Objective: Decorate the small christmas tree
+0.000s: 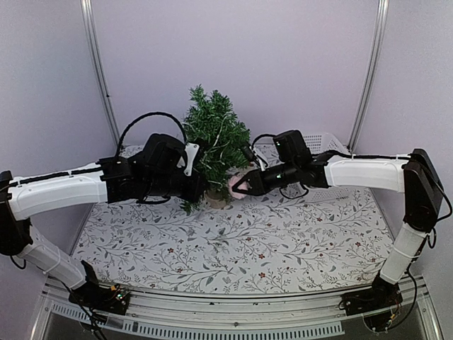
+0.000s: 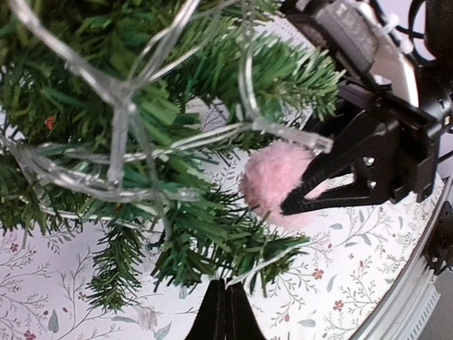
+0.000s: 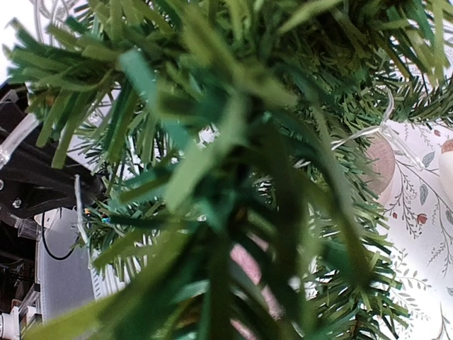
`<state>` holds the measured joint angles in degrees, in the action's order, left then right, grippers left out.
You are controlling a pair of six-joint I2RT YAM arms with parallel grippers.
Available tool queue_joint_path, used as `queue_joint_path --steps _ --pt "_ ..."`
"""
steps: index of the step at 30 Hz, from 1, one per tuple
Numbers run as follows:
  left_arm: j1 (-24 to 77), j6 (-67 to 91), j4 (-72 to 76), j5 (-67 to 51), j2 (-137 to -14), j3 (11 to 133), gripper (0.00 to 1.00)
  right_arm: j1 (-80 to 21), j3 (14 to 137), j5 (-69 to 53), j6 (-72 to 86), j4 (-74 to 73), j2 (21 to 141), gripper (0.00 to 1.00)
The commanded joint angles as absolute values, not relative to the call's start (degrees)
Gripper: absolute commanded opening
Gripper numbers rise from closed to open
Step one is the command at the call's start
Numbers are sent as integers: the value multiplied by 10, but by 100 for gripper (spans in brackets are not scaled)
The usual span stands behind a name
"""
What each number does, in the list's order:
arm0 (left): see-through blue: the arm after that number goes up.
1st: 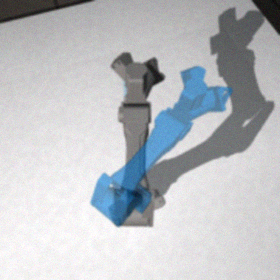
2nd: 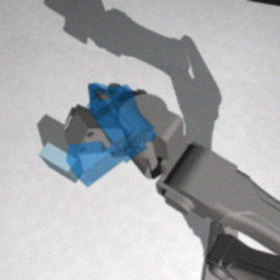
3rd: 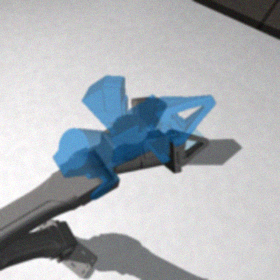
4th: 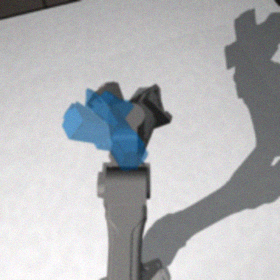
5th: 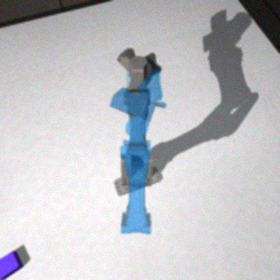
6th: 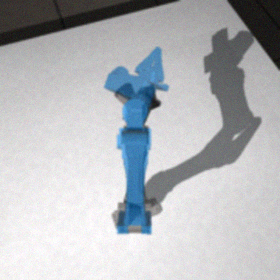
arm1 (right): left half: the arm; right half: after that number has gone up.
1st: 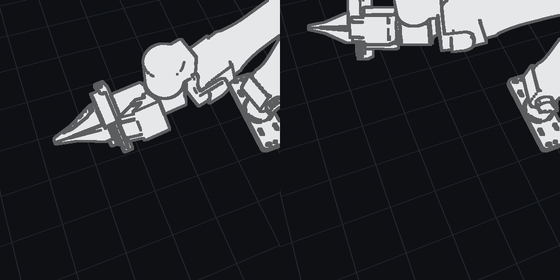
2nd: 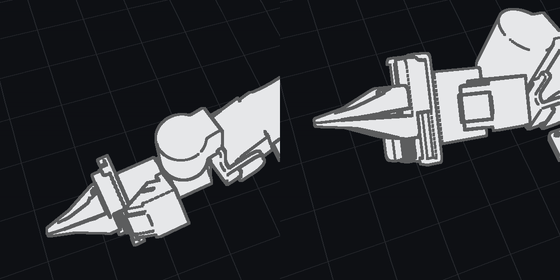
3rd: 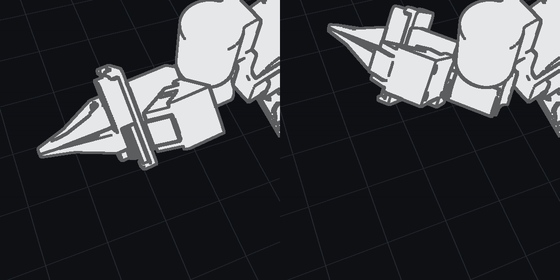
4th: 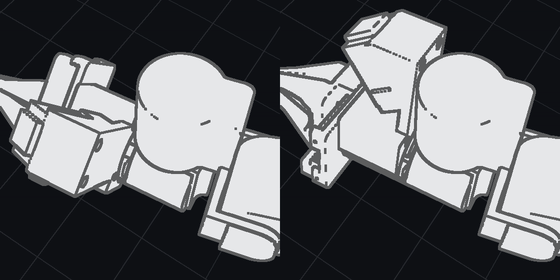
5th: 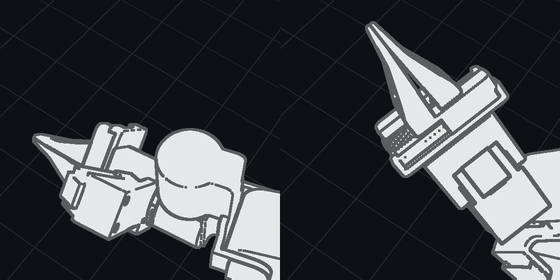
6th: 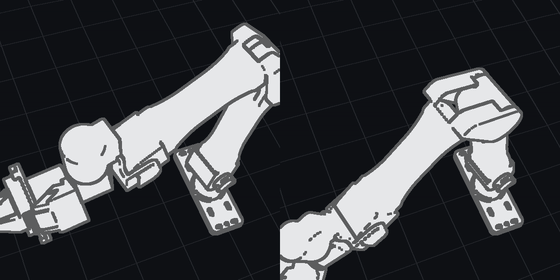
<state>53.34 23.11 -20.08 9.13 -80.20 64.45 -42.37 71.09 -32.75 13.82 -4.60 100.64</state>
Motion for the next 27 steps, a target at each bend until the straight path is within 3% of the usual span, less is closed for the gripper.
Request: queue_joint_path --steps 1,27 --pt "520 252 -210 112 -785 627 0 -428 727 -314 128 -53 1015 0" --pt "502 260 -206 102 -763 565 0 -418 701 -341 108 -64 1005 0"
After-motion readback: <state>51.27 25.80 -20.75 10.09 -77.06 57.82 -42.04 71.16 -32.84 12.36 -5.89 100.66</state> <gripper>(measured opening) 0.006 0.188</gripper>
